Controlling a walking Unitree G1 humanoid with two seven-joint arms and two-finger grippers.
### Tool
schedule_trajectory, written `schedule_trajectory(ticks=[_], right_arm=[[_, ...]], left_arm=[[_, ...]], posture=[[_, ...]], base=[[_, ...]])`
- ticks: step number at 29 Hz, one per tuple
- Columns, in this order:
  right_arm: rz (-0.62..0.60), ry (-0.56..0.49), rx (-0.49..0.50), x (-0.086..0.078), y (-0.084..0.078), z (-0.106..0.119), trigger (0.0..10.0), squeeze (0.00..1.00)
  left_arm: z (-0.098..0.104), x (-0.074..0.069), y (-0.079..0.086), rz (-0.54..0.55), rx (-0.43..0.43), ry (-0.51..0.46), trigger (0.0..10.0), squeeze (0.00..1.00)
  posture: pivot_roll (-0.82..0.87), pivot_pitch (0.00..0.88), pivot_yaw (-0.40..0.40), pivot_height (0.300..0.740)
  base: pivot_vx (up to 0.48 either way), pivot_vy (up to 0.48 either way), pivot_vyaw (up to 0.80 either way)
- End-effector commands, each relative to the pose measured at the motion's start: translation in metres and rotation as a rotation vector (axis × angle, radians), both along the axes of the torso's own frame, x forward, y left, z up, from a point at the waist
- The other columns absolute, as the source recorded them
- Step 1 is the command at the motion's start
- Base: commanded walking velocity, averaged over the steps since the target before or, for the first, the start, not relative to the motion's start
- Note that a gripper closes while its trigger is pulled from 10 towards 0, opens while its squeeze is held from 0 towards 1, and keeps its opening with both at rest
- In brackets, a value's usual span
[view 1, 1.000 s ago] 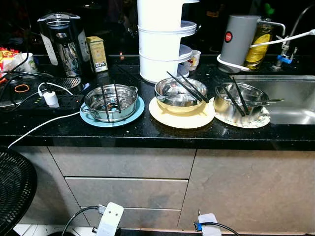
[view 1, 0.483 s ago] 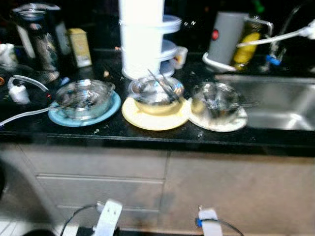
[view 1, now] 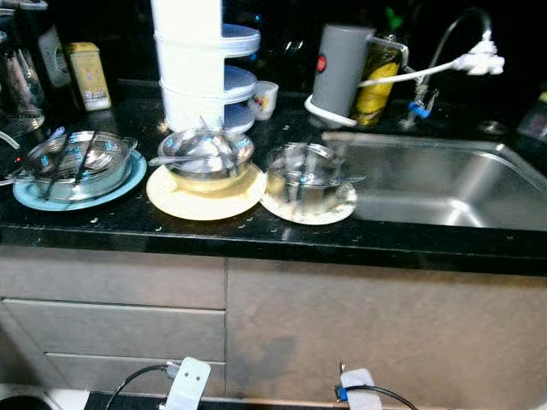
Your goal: Kitchen organization
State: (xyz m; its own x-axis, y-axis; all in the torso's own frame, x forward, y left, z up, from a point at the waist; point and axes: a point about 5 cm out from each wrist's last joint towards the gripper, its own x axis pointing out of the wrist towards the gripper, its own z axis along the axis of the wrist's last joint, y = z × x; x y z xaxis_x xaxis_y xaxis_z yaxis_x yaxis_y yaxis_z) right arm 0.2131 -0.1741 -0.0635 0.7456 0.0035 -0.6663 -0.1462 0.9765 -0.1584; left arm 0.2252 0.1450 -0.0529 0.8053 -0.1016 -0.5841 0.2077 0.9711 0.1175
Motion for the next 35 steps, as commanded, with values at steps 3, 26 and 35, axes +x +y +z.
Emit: schedule_trajectory(ticks=[3, 26, 35], right_arm=[[-0.002, 0.012, -0.011, -0.0037, -0.0043, -0.0018, 10.0, 0.00], [0.006, 0.011, -0.012, -0.0038, -0.0041, -0.0018, 10.0, 0.00], [0.005, 0.010, -0.011, -0.0035, -0.0037, -0.0017, 10.0, 0.00]], left_arm=[[-0.0044, -0.0064, -0.0030, 0.011, -0.018, 0.023, 10.0, 0.00], [-0.0021, -0.0036, -0.0028, 0.009, -0.022, 0.011, 10.0, 0.00], [-0.0018, -0.0032, -0.0040, 0.006, -0.026, 0.010, 10.0, 0.00]], posture=[[-0.12, 0.101, -0.060, 0.740], [-0.12, 0.091, -0.057, 0.740], [-0.12, 0.091, -0.055, 0.740]], base=[[0.000, -0.390, 0.00], [0.000, -0.387, 0.00], [0.000, -0.388, 0.00]])
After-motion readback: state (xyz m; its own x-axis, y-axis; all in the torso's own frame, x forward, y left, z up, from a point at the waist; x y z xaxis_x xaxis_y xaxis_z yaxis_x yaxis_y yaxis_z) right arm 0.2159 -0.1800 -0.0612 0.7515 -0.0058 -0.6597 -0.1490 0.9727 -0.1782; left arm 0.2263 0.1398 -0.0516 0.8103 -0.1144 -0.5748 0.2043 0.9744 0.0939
